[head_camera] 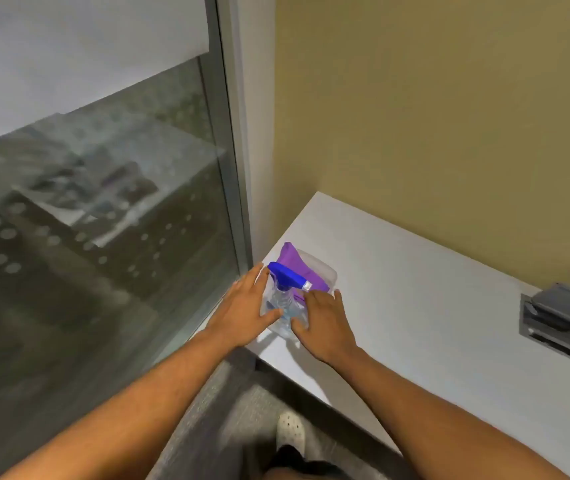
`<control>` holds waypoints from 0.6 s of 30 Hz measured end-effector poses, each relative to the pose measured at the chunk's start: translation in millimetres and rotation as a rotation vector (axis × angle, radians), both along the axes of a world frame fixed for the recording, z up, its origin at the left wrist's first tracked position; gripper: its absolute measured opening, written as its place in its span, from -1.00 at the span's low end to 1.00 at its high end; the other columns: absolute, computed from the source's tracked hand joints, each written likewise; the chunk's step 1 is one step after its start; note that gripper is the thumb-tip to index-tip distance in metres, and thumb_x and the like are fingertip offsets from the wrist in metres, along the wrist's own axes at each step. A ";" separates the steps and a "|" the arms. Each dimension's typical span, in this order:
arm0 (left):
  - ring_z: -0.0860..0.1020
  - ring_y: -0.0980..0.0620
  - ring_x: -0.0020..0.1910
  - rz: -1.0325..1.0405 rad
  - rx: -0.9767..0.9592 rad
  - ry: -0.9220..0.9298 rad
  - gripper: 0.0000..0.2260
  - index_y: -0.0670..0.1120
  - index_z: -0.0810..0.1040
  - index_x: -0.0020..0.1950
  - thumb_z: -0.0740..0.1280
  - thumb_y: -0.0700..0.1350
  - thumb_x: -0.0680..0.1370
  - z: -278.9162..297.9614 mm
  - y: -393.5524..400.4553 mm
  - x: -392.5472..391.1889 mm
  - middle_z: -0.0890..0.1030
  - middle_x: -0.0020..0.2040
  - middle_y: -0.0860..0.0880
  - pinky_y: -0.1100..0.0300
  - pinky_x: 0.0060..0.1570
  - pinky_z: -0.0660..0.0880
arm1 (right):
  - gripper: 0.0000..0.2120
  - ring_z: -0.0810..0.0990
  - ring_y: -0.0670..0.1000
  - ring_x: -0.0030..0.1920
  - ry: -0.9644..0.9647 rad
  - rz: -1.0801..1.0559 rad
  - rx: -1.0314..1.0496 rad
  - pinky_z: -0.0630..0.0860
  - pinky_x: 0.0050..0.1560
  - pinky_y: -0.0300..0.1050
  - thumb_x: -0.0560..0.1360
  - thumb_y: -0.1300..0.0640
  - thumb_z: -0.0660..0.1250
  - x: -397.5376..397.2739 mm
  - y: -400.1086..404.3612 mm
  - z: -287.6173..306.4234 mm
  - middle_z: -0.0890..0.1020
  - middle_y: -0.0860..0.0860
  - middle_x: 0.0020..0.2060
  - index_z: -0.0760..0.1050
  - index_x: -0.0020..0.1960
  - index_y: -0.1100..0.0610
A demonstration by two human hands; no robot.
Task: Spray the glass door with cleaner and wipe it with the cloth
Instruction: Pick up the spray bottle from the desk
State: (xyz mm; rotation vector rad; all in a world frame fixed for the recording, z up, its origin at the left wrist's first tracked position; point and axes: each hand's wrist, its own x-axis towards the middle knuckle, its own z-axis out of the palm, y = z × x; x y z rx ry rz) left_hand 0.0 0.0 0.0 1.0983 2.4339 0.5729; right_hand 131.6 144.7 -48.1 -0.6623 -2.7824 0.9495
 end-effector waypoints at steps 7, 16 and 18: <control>0.50 -0.04 0.49 0.111 0.017 -0.214 -0.34 0.06 0.35 0.61 0.38 0.25 0.56 -20.1 25.3 -6.6 0.48 0.56 0.04 -0.09 0.44 0.53 | -0.49 0.52 0.01 0.23 0.007 0.046 -0.213 0.49 0.44 0.02 0.60 -0.01 0.46 -26.0 22.2 -16.4 0.53 0.04 0.27 0.31 0.44 -0.06; 0.61 -0.02 0.25 0.353 0.101 -0.393 -0.51 0.00 0.55 0.42 0.53 0.10 0.54 -29.3 56.5 -13.8 0.65 0.31 0.02 0.13 0.16 0.52 | -0.51 0.70 0.16 -0.14 0.203 0.043 -0.039 0.63 0.21 0.32 0.42 0.00 0.61 -42.1 48.2 -53.2 0.70 0.15 -0.15 0.43 0.21 0.04; 0.58 0.02 0.23 0.393 0.153 -0.431 -0.48 -0.01 0.52 0.45 0.55 0.07 0.53 -23.5 63.2 -15.9 0.62 0.27 0.07 0.16 0.13 0.48 | -0.63 0.70 0.09 -0.18 0.241 0.072 0.047 0.66 0.18 0.26 0.47 -0.08 0.55 -41.7 52.0 -49.4 0.70 0.11 -0.20 0.55 0.11 0.13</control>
